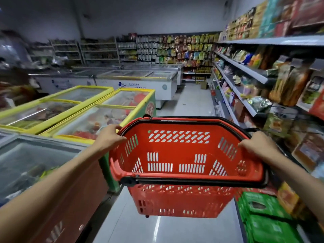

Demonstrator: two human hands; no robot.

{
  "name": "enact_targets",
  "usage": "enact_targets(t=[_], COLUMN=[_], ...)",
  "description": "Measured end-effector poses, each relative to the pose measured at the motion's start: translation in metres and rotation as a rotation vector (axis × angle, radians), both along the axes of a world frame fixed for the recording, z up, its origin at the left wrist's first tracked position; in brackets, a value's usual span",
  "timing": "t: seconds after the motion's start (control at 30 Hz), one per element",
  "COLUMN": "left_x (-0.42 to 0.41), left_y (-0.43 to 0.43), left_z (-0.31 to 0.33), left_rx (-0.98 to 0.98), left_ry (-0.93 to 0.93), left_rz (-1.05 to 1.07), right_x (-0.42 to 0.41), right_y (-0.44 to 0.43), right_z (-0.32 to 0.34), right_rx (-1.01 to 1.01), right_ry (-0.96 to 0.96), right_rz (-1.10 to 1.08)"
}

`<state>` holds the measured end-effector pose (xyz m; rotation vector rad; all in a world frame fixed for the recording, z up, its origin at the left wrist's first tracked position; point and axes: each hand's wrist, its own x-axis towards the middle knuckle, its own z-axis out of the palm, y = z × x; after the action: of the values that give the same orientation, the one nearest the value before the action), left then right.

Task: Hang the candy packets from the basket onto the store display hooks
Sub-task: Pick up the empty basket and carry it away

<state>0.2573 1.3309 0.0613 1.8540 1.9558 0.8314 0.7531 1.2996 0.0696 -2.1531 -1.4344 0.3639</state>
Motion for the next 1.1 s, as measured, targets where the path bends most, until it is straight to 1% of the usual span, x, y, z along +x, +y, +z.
enact_targets(t=[0.07, 0.1, 0.13, 0.17, 0.2, 0.3, 0.33, 0.4, 0.5, 0.57, 0.7, 0.9, 1.1], left_x=[0.001, 0.003, 0.012, 0.017, 0.023, 0.045, 0.053, 0.074, 0.111, 0.138, 0.180, 0.214, 0.229], left_y=[0.043, 0.048, 0.115, 0.144, 0.152, 0.225, 0.251, 0.306, 0.390, 0.440, 0.533, 0.659, 0.806], left_z=[0.013, 0.015, 0.020, 0.024, 0.031, 0.037, 0.036, 0.034, 0.034, 0.041, 0.056, 0.069, 0.058], left_rx=[0.010, -0.002, -0.006, -0.008, -0.006, -0.002, -0.015, -0.044, 0.005, -0.005, -0.001, 0.065, 0.116], left_ry=[-0.016, -0.039, -0.049, -0.052, -0.057, -0.074, -0.081, -0.100, -0.070, -0.046, -0.089, -0.141, -0.151], left_rz=[-0.014, -0.033, -0.030, -0.029, -0.038, -0.041, -0.040, -0.042, -0.024, -0.011, 0.034, 0.061, 0.052], right_x=[-0.001, -0.002, 0.010, 0.016, 0.015, 0.037, 0.047, 0.066, 0.103, 0.125, 0.164, 0.196, 0.207], right_y=[0.042, 0.047, 0.112, 0.141, 0.149, 0.220, 0.245, 0.299, 0.383, 0.436, 0.541, 0.681, 0.835], right_z=[0.007, 0.006, 0.010, 0.012, 0.017, 0.019, 0.018, 0.013, 0.008, 0.010, 0.027, 0.051, 0.056], right_rx=[-0.018, -0.023, -0.005, 0.007, -0.027, -0.003, -0.007, -0.015, 0.023, 0.023, 0.026, 0.100, 0.096], right_ry=[-0.018, -0.013, -0.005, -0.002, -0.001, 0.033, 0.016, 0.046, 0.053, 0.060, 0.075, 0.073, 0.058], right_rz=[0.002, 0.008, -0.002, -0.017, -0.020, -0.052, -0.055, -0.055, -0.056, -0.054, -0.028, 0.006, -0.004])
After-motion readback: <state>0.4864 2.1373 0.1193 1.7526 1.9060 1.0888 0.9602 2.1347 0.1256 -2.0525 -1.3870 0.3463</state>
